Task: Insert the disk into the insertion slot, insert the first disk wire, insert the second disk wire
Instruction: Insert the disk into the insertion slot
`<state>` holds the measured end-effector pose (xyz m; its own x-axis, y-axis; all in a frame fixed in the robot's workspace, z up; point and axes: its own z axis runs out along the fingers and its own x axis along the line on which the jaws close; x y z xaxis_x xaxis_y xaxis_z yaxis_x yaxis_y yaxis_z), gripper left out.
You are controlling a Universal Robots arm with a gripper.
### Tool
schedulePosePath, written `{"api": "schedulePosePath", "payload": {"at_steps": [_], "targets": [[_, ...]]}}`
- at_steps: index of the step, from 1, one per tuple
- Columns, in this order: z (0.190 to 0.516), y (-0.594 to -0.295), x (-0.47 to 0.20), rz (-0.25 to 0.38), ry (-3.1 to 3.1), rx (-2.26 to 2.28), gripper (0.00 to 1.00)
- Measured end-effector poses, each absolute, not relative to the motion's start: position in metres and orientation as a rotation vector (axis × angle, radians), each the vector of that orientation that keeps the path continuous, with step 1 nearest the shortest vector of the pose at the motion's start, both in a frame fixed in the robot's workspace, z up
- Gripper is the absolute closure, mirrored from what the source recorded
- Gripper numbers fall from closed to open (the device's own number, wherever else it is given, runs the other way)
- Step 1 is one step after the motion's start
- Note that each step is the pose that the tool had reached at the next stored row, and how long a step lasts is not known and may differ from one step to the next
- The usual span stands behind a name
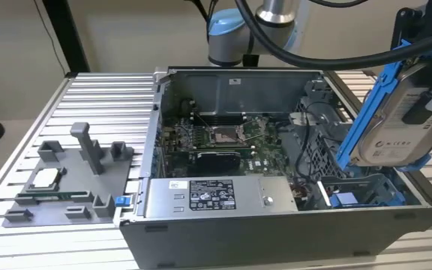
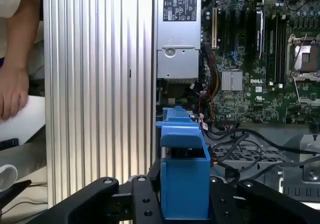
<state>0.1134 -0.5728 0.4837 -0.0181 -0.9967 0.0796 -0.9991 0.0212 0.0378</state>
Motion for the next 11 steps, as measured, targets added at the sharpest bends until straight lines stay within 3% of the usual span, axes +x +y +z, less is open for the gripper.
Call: {"api": "schedulePosePath", "payload": {"at_steps": [11], "targets": [[0.4736, -0.5728, 0.1134, 0.044, -2.183, 2.141, 1.0]]}}
